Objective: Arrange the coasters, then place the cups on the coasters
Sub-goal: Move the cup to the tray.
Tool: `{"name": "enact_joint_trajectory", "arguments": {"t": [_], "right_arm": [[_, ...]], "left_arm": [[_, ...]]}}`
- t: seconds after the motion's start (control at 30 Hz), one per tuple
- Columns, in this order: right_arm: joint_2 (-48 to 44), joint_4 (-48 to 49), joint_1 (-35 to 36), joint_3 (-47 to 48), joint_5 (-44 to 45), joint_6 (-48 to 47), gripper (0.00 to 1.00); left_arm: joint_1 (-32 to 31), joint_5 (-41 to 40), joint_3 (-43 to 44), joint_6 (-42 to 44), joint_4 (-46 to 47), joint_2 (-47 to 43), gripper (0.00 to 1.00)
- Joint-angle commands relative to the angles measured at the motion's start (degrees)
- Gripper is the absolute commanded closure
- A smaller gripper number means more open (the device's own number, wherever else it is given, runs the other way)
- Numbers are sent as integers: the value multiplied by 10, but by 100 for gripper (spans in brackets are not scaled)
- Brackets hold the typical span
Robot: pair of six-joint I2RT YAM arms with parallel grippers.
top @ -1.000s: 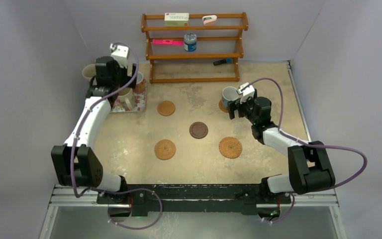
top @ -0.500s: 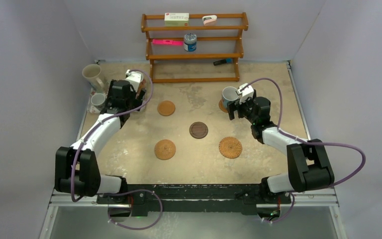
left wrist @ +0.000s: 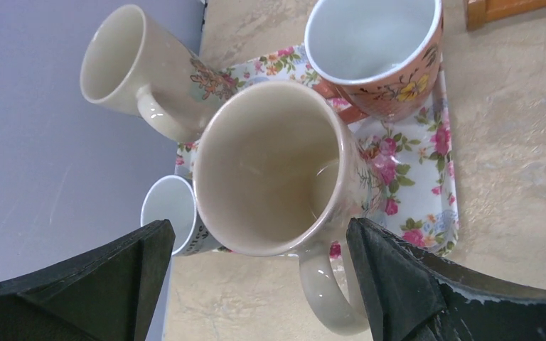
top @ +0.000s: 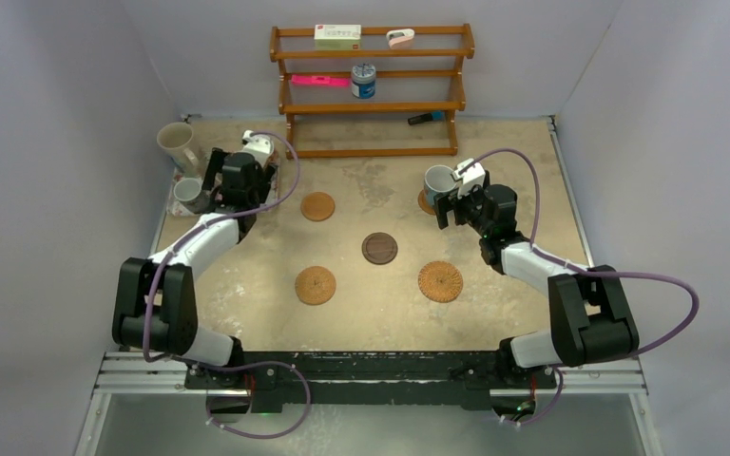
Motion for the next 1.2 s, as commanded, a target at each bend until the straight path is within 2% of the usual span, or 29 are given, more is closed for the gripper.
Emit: {"name": "enact_joint_trajectory", "arguments": {"t": [0.0, 0.47, 0.87, 1.17], "right_arm": [[0, 7, -1, 20, -14, -8, 5], [-1, 6, -1, 20, -13, -8, 5], [-1, 5, -1, 20, -14, -8, 6], [-1, 5, -1, 20, -14, -8, 6]], "left_arm": [[-3, -29, 16, 18, 38, 23, 0], [-3, -116, 6, 63, 102, 79, 0], [0, -150, 23, 85, 130, 109, 0], [20, -146, 59, 90, 133, 138, 0]]}}
